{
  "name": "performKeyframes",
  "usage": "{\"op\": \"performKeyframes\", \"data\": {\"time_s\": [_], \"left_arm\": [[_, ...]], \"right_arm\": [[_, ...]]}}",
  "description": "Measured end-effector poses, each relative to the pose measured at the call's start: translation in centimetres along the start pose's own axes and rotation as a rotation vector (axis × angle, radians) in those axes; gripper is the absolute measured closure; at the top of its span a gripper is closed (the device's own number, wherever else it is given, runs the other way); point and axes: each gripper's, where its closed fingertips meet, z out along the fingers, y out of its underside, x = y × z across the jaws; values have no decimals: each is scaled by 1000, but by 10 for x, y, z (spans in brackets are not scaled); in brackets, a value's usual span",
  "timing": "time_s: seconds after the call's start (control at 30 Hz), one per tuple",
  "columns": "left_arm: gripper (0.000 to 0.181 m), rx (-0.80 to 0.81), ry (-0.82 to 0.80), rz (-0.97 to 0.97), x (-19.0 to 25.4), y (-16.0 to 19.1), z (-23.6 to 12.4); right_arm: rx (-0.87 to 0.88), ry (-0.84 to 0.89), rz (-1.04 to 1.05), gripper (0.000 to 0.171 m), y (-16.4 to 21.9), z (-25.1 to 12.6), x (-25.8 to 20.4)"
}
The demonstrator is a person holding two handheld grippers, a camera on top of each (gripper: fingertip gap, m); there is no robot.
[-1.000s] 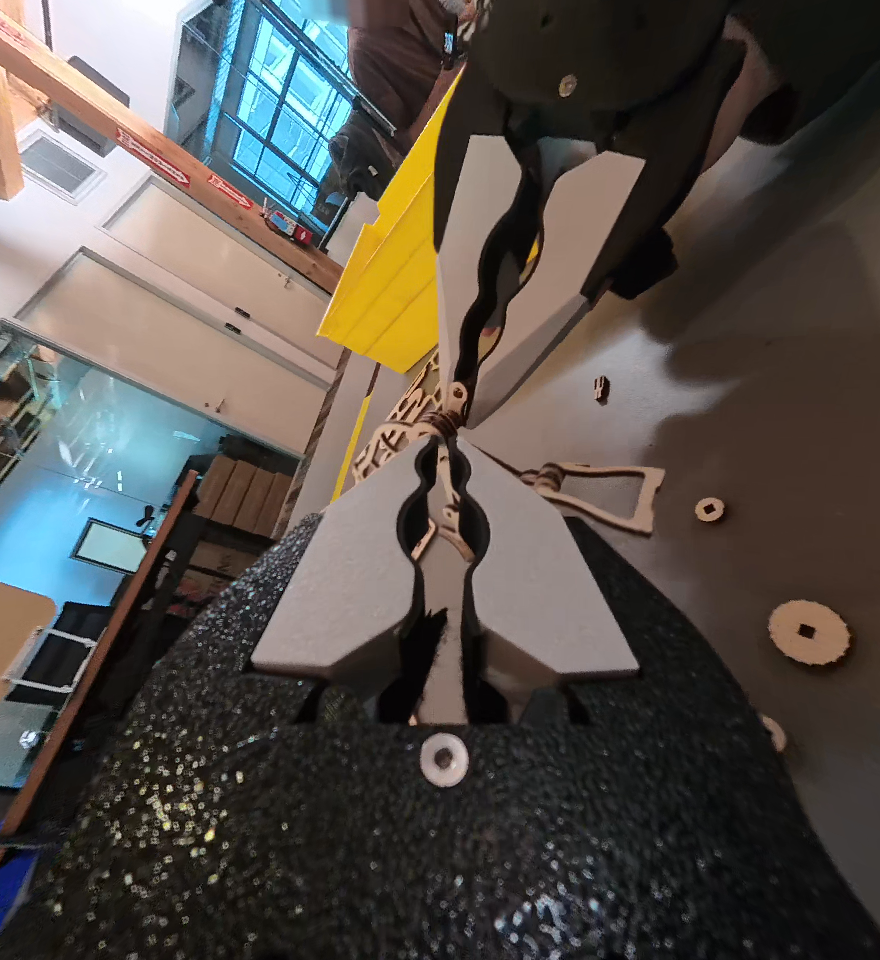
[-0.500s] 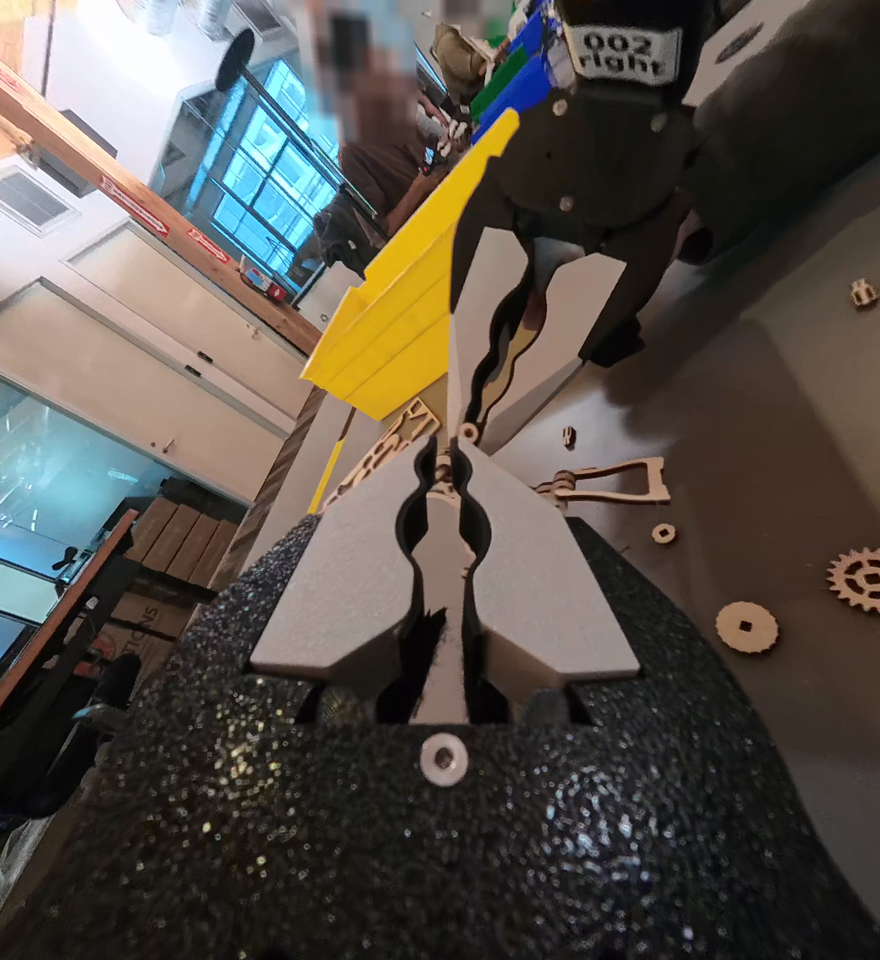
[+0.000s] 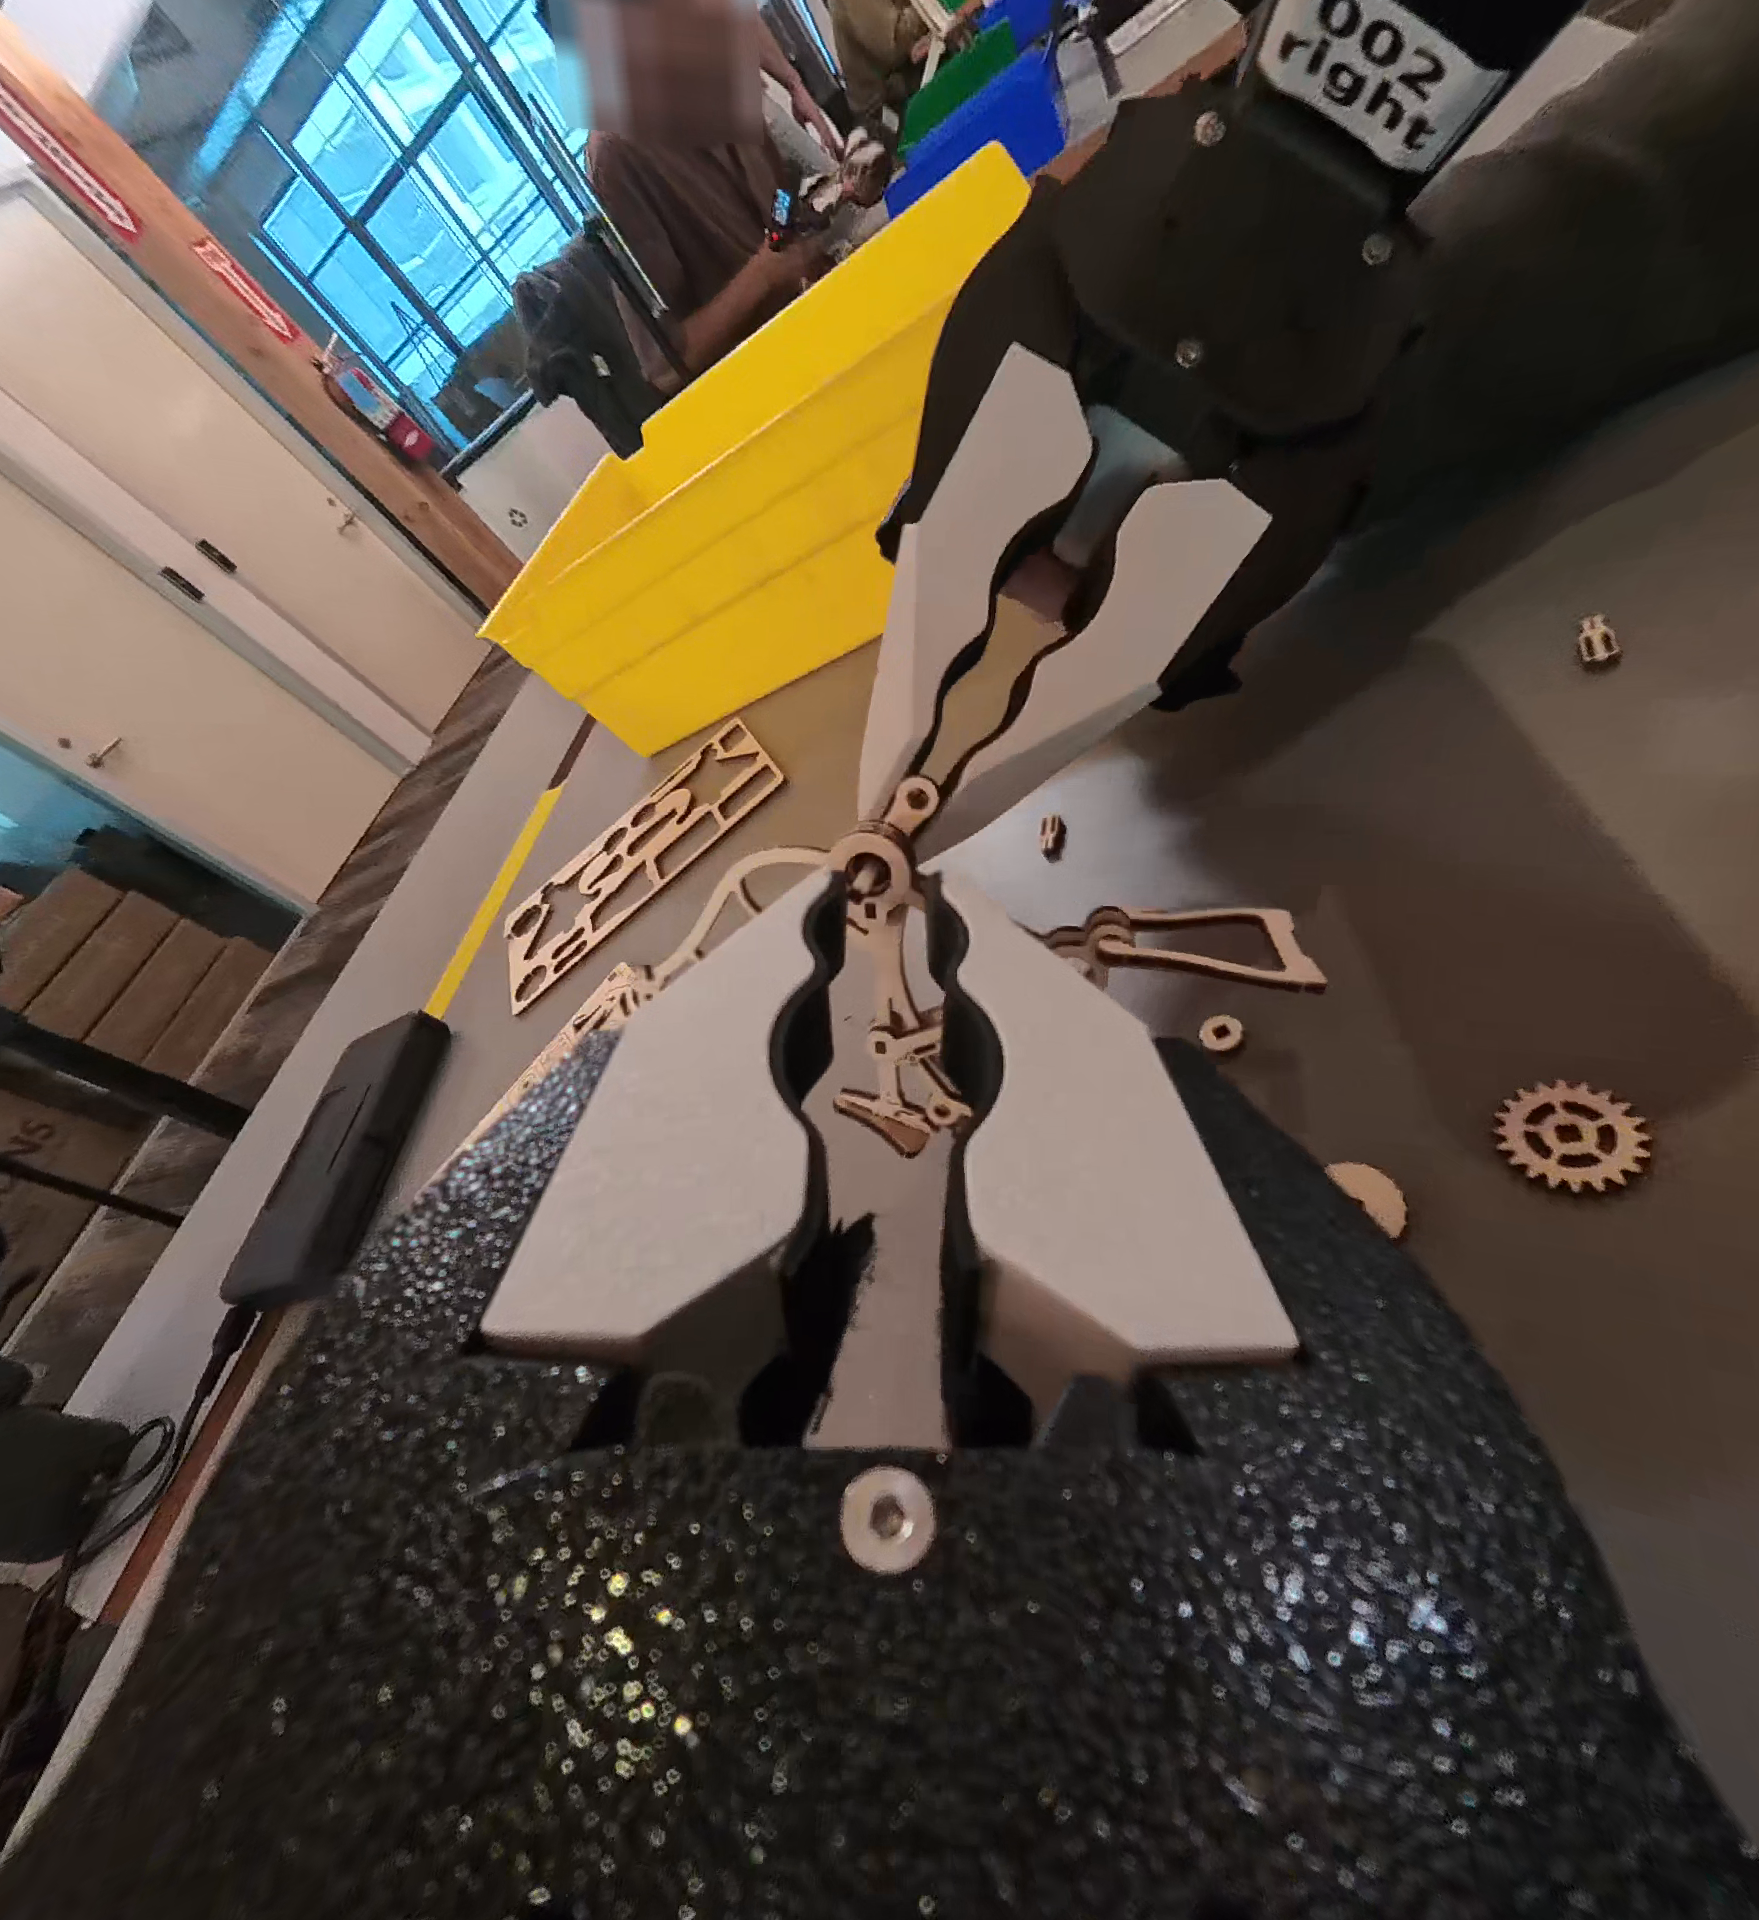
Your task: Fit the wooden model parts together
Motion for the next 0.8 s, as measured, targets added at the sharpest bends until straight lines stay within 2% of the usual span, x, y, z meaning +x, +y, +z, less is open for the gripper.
{"op": "performKeyframes", "data": {"time_s": [0.03,0.5,0.8], "left_arm": [[170,-1,3,0,0,0,0],[173,-2,43,-56,1,-1,1],[174,41,65,-131,-1,-6,-1]], "right_arm": [[-3,-1,-16,168,0,0,-1],[-13,52,-166,168,-2,-1,0],[21,78,-146,168,-7,-3,4]]}}
